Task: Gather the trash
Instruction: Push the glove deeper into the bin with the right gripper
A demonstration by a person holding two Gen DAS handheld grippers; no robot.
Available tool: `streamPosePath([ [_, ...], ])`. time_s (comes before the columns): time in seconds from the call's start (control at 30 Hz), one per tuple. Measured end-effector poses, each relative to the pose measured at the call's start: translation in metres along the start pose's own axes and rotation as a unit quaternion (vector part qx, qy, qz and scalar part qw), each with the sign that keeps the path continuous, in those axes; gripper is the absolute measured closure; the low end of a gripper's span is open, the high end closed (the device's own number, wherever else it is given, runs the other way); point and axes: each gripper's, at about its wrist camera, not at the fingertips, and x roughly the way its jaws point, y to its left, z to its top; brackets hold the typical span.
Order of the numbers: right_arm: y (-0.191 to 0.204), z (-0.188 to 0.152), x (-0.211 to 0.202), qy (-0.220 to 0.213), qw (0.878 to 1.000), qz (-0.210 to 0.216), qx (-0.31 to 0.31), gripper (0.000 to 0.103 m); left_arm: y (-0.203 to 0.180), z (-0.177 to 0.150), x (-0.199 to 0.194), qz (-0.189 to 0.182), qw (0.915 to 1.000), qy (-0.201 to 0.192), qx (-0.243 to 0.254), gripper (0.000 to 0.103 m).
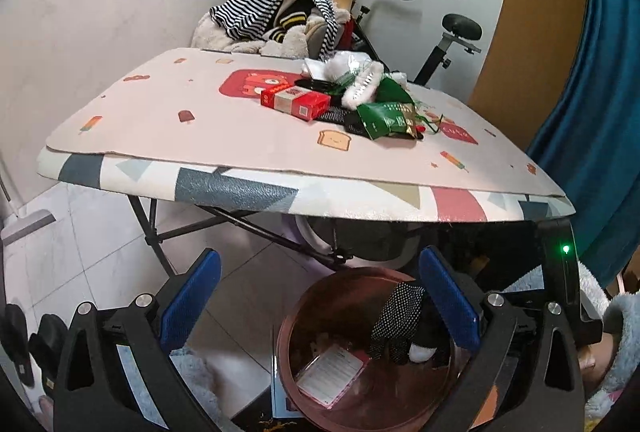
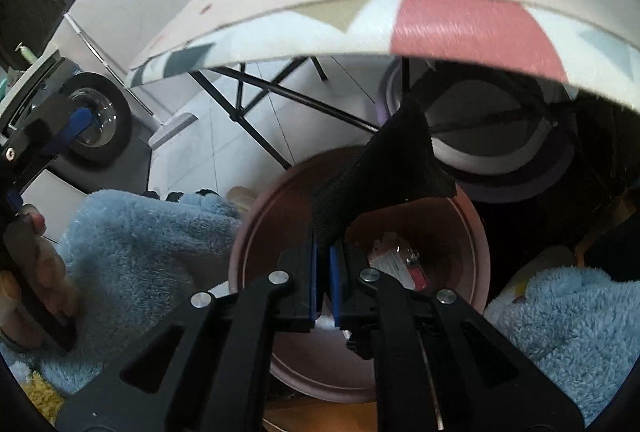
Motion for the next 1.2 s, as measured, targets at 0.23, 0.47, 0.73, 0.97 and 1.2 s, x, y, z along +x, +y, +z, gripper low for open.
streamPosePath([
  [0.23, -0.006, -0.001, 0.003, 0.005, 1.000, -0.017, 0.015, 0.078, -0.002, -0.001, 0.004, -0.006, 1.0000, 0.002, 0.001, 0.006],
  [0.47, -0.008, 0.000, -0.006, -0.024, 0.999, -0.026, 0.020, 0.006, 0.000, -0.002, 0.004, -0.006, 1.0000, 0.004, -0.007, 0.006],
  [0.73, -0.011, 0.004, -0.012, -0.041, 0.997, -0.054, 0.026, 0.006, -0.001, -0.002, 0.006, -0.002, 1.0000, 0.007, -0.003, 0.006],
  [0.97, 0.000, 0.001, -0.009, -0.032, 0.999, -0.027, 0.002, 0.006, 0.002, -0.001, 0.005, 0.000, 1.0000, 0.006, -0.008, 0.006],
  [1.2, -0.004, -0.013, 0.035, 0.105, 0.994, -0.029, 0.021, 0.006, 0.001, -0.001, 0.005, -0.001, 1.0000, 0.006, -0.004, 0.006],
])
